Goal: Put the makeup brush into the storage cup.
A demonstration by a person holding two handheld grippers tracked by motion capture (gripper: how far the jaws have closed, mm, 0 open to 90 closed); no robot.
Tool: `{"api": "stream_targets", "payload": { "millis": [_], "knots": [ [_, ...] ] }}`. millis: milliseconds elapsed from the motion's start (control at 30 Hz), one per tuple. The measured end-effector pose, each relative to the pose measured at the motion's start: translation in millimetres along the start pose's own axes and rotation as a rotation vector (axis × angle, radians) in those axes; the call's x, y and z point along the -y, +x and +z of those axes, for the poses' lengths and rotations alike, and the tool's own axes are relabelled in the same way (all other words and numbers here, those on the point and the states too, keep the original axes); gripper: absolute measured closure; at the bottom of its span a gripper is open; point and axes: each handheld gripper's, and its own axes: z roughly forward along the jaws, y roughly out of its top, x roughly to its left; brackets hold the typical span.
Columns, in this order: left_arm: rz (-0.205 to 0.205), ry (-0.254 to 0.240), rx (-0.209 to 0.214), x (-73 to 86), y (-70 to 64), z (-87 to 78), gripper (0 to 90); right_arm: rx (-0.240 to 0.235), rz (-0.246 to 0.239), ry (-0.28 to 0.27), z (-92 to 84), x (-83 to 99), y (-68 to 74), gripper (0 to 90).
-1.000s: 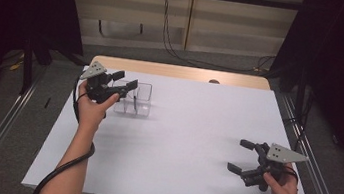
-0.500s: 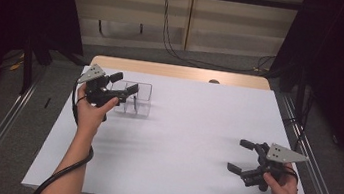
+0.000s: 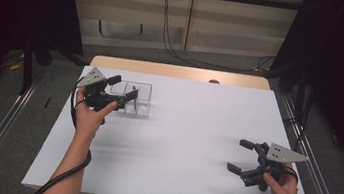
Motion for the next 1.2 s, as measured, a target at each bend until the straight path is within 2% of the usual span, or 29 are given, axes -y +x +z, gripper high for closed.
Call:
{"api": "stream_targets", "payload": {
  "millis": [567,1200],
  "knots": [
    [0.004,-0.006,0.035,7.5,-6.2,-8.0,3.3,-0.003,0.002,0.000,1.3,0.2,0.4,2.9],
    [0.028,0.000,0.069,13.5,-9.2,-17.9,1.3,-0.005,-0.001,0.002,2.8,-0.2,0.5,2.9]
  ]
}}
